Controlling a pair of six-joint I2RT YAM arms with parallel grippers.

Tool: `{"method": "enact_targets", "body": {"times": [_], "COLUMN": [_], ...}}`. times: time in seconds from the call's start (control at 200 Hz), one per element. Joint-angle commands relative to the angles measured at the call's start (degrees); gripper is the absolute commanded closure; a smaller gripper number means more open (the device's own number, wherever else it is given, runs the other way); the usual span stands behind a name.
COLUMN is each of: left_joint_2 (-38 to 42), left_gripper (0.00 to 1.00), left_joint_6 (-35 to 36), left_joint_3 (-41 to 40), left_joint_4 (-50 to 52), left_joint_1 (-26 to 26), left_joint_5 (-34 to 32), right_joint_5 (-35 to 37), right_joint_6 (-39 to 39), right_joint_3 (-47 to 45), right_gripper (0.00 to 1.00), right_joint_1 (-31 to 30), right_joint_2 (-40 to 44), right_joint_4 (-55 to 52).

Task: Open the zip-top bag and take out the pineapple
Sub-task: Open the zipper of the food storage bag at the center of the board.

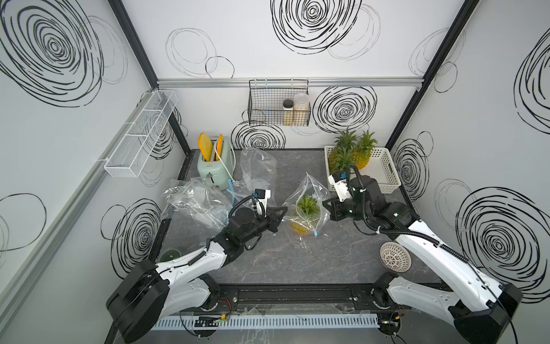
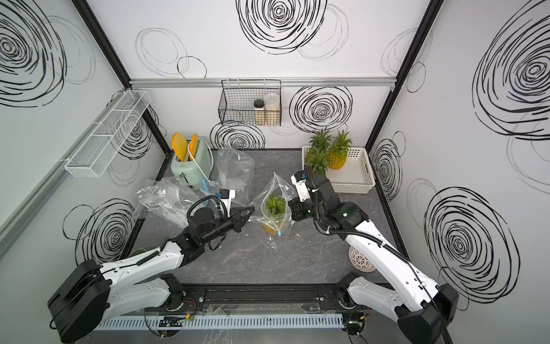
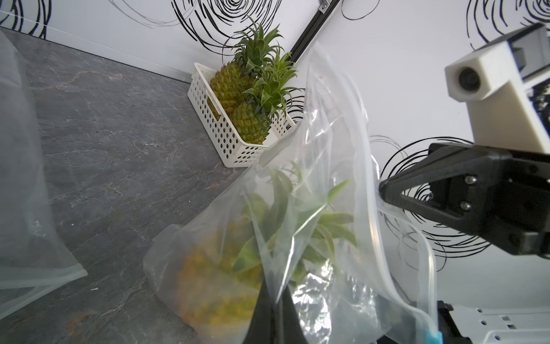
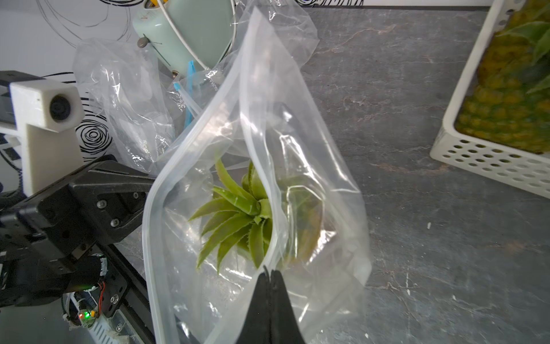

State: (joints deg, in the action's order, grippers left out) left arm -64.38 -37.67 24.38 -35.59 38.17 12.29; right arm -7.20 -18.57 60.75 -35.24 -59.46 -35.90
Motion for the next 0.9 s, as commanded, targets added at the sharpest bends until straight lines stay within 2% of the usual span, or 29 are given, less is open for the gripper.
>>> {"method": "enact_targets", "body": {"times": [0.0,0.315,0.47,0.545,0.79,0.895], "left_joint_2": [1.9,3.5,3.2,2.8,2.0,1.6], "left_gripper": [1.0,1.0,1.0,1.0,1.0,1.0], "left_joint_6": [0.8,0.1,0.1,0.2,1.5,1.5], "left_joint_3": [-0.7,-2.2,-1.5,-0.7,1.5,1.5], "left_joint_4": [-2.0,-2.2,-2.4,-2.4,-1.4,-1.7], "left_joint_1": [-0.8,-0.7,0.2,0.8,3.5,3.8], "left_joint_5": [-1.1,-1.4,-1.6,-1.7,-3.5,-3.8], "right_joint_5": [1.8,0.2,-4.8,-7.9,-10.6,-13.8], "right_joint_6": [0.5,1.1,1.6,1.9,1.9,1.5], "right_joint_3": [1.4,0.0,0.3,1.4,8.7,11.4], "right_gripper": [1.0,1.0,1.0,0.93,0.82,0.78], "right_joint_1": [2.3,4.8,4.8,4.7,3.2,1.1], "right_joint_2": [1.9,2.8,2.7,2.2,1.3,0.2], "right_joint_4": [-2.7,-3.0,-1.2,-0.9,-3.4,-3.1]}}
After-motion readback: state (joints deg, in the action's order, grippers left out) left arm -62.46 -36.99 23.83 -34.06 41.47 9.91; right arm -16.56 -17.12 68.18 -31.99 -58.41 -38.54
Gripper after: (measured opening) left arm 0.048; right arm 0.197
